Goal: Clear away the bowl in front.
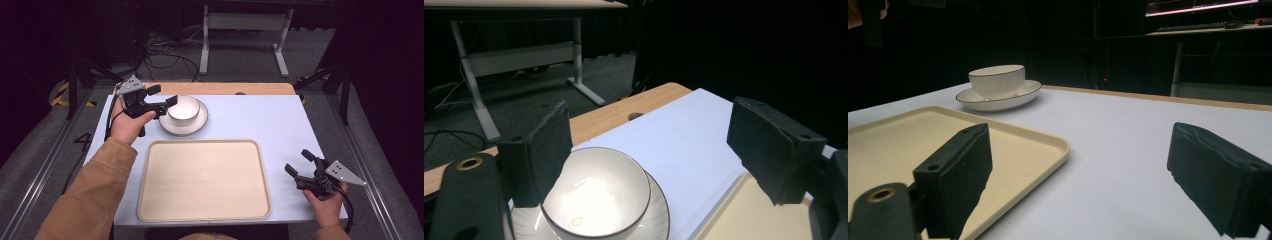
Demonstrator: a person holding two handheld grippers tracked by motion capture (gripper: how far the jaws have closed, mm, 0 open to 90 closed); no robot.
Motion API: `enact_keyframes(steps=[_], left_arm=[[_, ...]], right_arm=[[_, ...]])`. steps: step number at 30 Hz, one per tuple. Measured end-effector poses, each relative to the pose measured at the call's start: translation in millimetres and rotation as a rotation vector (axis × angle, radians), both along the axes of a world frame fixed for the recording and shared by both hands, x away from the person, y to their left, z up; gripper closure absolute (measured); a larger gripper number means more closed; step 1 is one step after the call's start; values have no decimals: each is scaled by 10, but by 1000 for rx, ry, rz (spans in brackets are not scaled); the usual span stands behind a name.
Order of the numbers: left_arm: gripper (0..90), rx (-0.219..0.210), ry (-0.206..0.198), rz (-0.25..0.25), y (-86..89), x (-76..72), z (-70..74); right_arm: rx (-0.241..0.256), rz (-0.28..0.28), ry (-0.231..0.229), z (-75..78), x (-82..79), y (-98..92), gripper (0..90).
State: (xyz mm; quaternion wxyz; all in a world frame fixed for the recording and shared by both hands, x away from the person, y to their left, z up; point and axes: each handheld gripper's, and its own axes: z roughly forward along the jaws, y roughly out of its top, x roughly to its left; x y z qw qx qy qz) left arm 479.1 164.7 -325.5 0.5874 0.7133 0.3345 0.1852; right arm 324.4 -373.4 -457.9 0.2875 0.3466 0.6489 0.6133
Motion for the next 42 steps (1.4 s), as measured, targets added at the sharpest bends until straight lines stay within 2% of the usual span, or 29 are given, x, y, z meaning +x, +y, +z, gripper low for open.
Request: enact_keyframes(steps=[3,4,5,7,12,14,15,16,18,20,21,23,27,28,29,30,32,34,36,42], left_arm=[[226,11,4,-2,-17,28,16],[247,43,8,-15,-37,53,43],[252,56,10,-20,-50,66,57],[276,105,4,-15,-70,81,93],[332,178,-5,-44,-130,130,153],[411,213,72,-99,-163,167,192],[412,255,79,-108,-182,191,198],[412,275,74,-121,-196,211,193],[403,317,46,-131,-217,248,181],[369,326,48,-134,-232,263,170],[360,361,53,-134,-264,285,157],[346,384,71,-146,-309,289,150],[336,475,65,-171,-442,287,151],[335,475,65,-171,-442,287,151],[326,533,52,-168,-505,290,149],[320,554,48,-175,-528,305,145],[318,564,52,-181,-550,321,134],[333,603,57,-196,-583,379,100],[344,609,76,-209,-598,408,70],[355,661,94,-260,-653,481,-22]], right_arm=[[-7,6,9,4,10,11,113],[-10,9,10,4,14,12,113],[-9,10,13,5,13,13,113],[-10,14,10,4,14,11,120],[-16,13,6,3,10,15,125],[-23,14,5,4,9,19,127],[-24,14,7,4,9,22,127],[-29,15,6,5,10,23,127],[-30,15,6,5,9,27,127],[-29,16,4,5,7,29,127],[-29,17,5,5,7,29,127],[-29,18,4,5,7,28,127],[-34,24,4,6,8,31,128],[-34,24,4,6,8,31,128],[-37,25,3,6,8,32,128],[-36,25,3,6,8,32,128],[-36,26,4,6,7,32,128],[-35,26,3,6,7,31,128],[-35,26,3,5,7,31,128],[-37,28,6,6,14,31,127]])
